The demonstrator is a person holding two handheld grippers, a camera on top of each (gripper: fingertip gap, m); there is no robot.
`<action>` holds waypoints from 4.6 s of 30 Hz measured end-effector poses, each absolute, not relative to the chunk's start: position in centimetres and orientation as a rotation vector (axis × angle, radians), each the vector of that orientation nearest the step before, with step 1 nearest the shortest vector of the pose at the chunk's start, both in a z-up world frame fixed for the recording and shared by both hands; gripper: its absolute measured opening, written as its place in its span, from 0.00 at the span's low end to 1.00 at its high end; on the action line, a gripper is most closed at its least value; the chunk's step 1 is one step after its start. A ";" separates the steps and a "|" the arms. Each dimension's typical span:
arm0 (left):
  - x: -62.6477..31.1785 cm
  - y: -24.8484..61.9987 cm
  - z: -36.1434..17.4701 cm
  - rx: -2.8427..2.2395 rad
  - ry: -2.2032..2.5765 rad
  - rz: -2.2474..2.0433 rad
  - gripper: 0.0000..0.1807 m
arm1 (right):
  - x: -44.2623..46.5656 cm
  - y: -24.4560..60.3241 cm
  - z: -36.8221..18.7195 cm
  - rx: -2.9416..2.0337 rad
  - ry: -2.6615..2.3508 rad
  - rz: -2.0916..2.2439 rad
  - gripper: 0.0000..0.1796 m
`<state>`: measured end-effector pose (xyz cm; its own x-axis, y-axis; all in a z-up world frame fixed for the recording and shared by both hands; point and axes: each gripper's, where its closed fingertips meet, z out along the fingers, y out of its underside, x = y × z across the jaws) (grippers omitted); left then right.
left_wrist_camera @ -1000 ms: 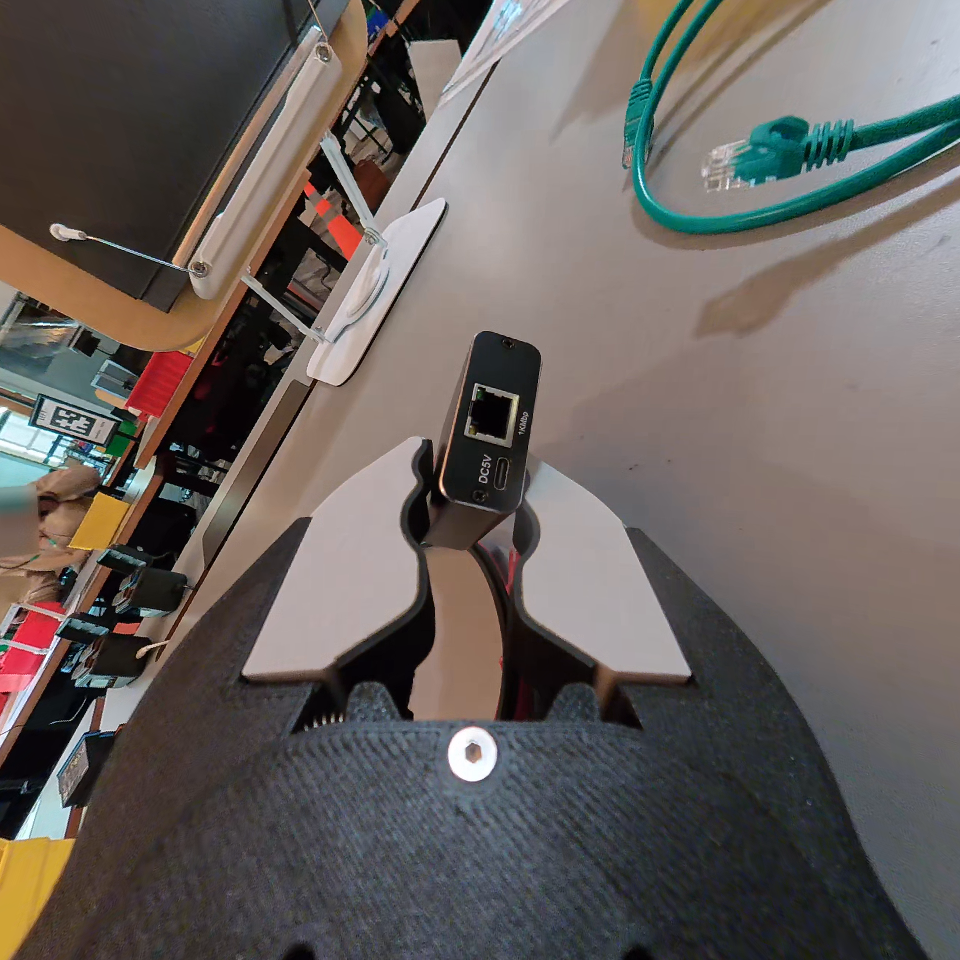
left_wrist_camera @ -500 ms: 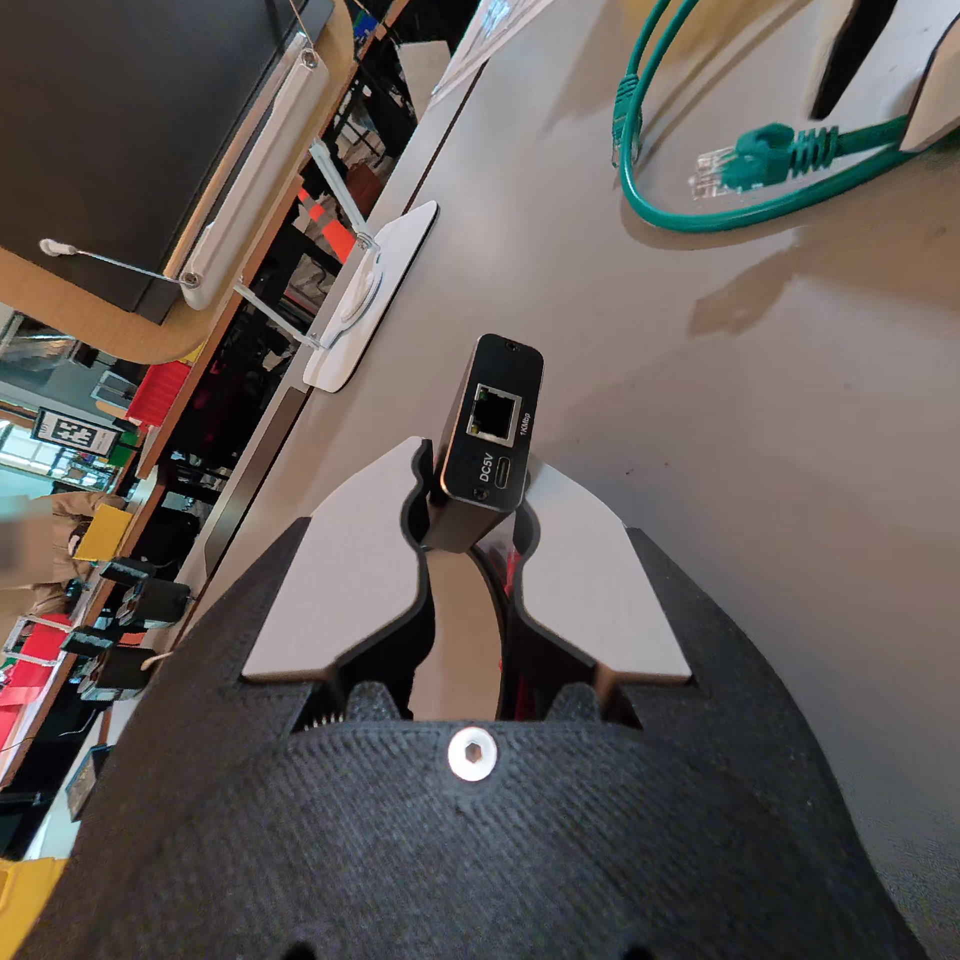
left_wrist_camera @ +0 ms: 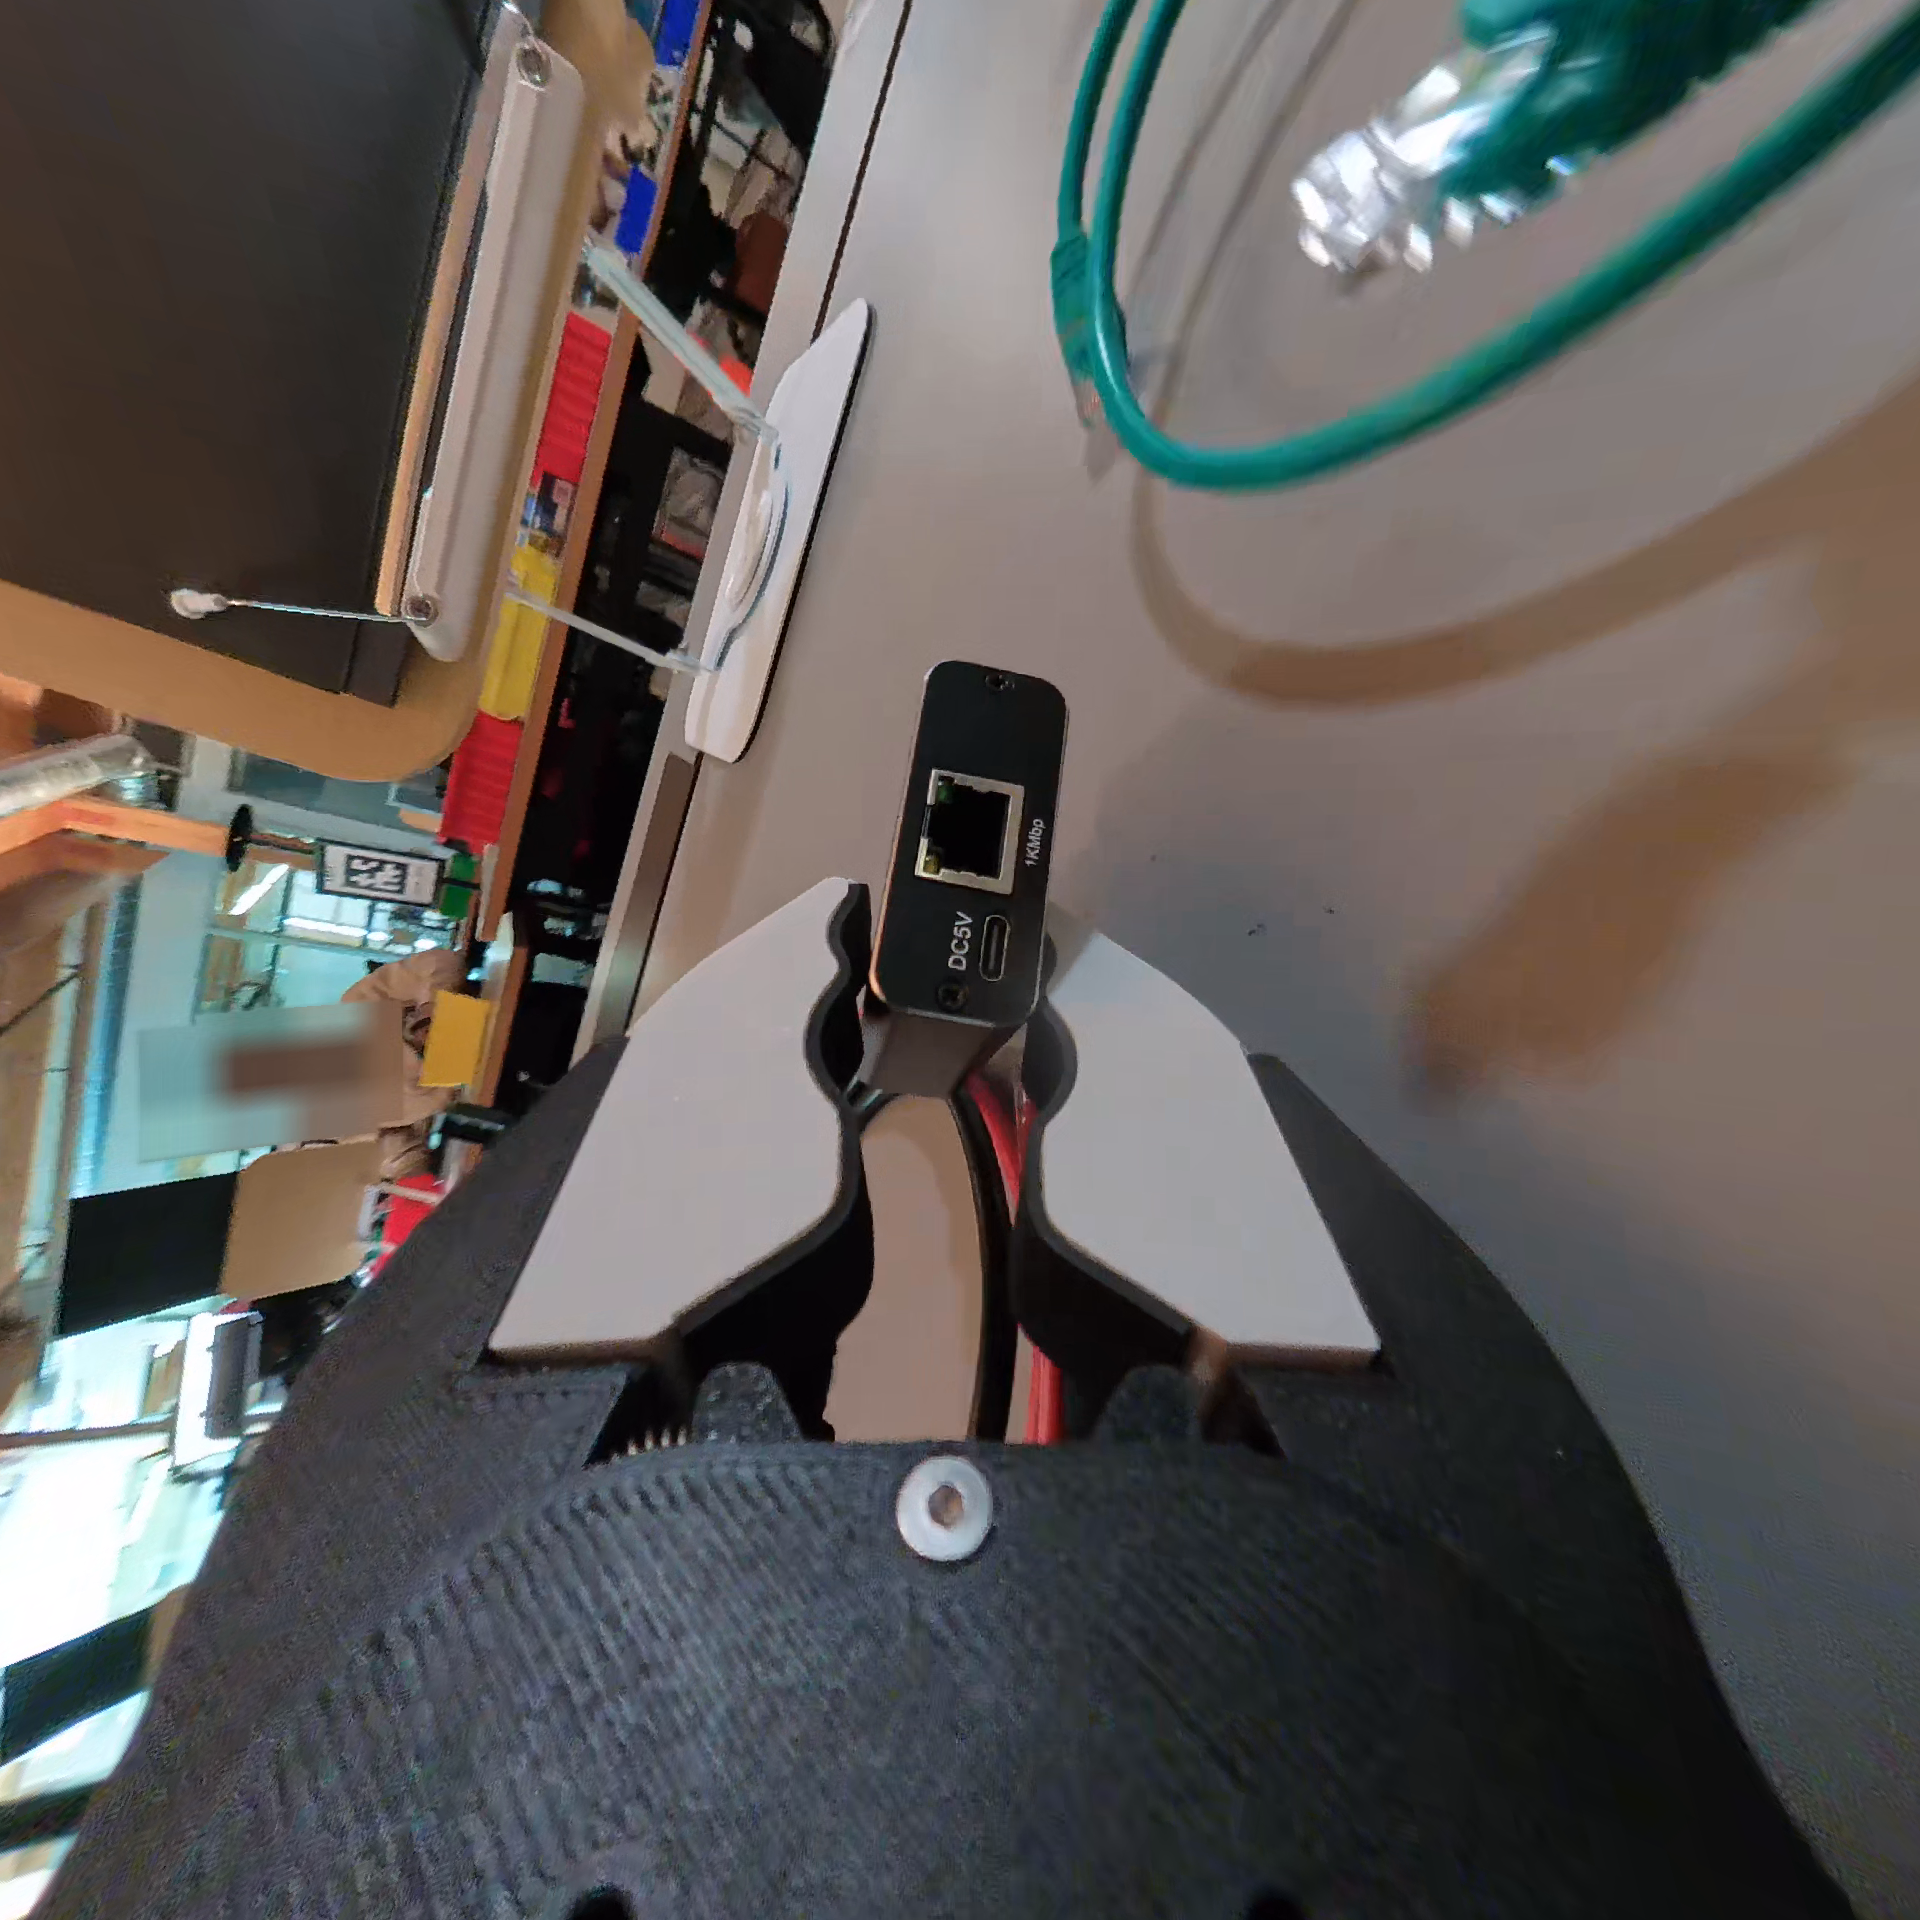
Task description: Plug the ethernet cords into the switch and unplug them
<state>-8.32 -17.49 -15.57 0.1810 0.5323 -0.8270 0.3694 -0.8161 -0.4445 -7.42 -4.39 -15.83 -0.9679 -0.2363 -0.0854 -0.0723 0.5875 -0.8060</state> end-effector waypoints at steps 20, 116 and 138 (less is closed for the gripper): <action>-8.7 -12.2 -17.4 -2.754 -0.462 1.918 0.14 | -5.4 -4.4 -17.0 -0.116 2.546 -1.156 0.04; -8.2 -10.4 -15.3 -2.712 0.036 2.136 0.15 | -3.1 -3.4 -15.3 0.383 1.790 -0.743 0.03; -8.2 -10.6 -17.4 -2.773 -0.151 1.942 0.15 | -4.4 -4.2 -15.8 0.081 2.305 -1.109 0.11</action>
<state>-8.25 -10.64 -17.41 0.3492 -0.0683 -0.9346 0.2121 -0.9657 0.1499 -4.41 -4.25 -15.76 -0.8335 -0.1857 -0.5203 0.2907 0.6534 -0.6990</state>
